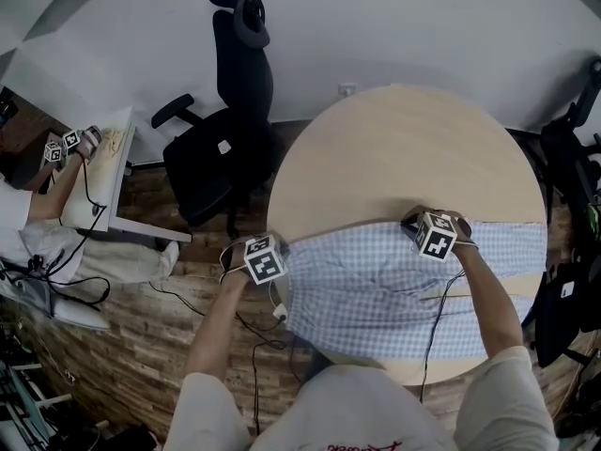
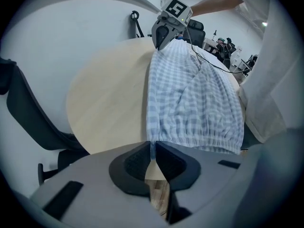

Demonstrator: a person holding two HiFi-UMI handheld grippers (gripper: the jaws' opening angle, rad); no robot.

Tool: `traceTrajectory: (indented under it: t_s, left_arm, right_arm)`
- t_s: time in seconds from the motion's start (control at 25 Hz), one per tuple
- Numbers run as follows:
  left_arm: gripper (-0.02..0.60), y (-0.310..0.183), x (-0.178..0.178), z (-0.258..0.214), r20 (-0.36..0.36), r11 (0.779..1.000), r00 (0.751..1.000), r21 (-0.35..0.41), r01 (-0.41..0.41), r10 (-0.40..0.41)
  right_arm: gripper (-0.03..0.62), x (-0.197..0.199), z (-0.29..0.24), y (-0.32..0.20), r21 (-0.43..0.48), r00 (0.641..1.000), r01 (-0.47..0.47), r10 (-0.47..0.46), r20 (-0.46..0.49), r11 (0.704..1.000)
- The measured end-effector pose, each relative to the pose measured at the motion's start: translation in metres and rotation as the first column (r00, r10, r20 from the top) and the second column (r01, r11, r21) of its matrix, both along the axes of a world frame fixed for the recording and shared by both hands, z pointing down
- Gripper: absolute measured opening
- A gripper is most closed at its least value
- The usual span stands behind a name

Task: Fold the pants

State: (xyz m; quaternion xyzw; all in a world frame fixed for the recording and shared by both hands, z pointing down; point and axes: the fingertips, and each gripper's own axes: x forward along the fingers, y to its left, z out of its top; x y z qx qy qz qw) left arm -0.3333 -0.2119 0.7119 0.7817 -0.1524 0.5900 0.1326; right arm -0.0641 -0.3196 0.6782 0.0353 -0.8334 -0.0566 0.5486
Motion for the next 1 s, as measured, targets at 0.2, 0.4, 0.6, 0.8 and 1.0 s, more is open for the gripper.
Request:
traceTrajectory:
  t_s: [0.2,0.4,0.6,0.8,1.0]
  left_arm:
    - [0.059,0.006,0.001,-0.020,-0.003,0.996,1.000,0.084,0.009,-0.009]
    - [0.058,0.023,0.008,-0.041,-0.009,0.985,1.000,0.172,0.001,0.001]
    - [0.060,0.046,0.017,-0.065,-0.021,0.966,1.000,0.260,0.005,0.001]
    - [0.059,0.079,0.024,-0.080,-0.020,0.949,1.000,0.316,-0.004,0.011]
    - [0.059,0.114,0.036,-0.087,-0.022,0.933,1.000,0.359,-0.012,0.022]
  right_arm:
    - [0.034,0.008,-0.024,0.018,0.084,0.999,-0.019,0.017,0.030,0.996]
    - [0.034,0.022,-0.049,0.052,0.168,0.999,-0.014,0.008,0.040,0.986]
    - [0.034,0.037,-0.065,0.089,0.236,1.000,-0.008,0.001,0.030,0.972]
    - [0.034,0.048,-0.076,0.129,0.297,1.000,0.005,-0.008,0.009,0.955]
    - [0.034,0.059,-0.083,0.175,0.362,1.000,0.017,-0.008,-0.028,0.932]
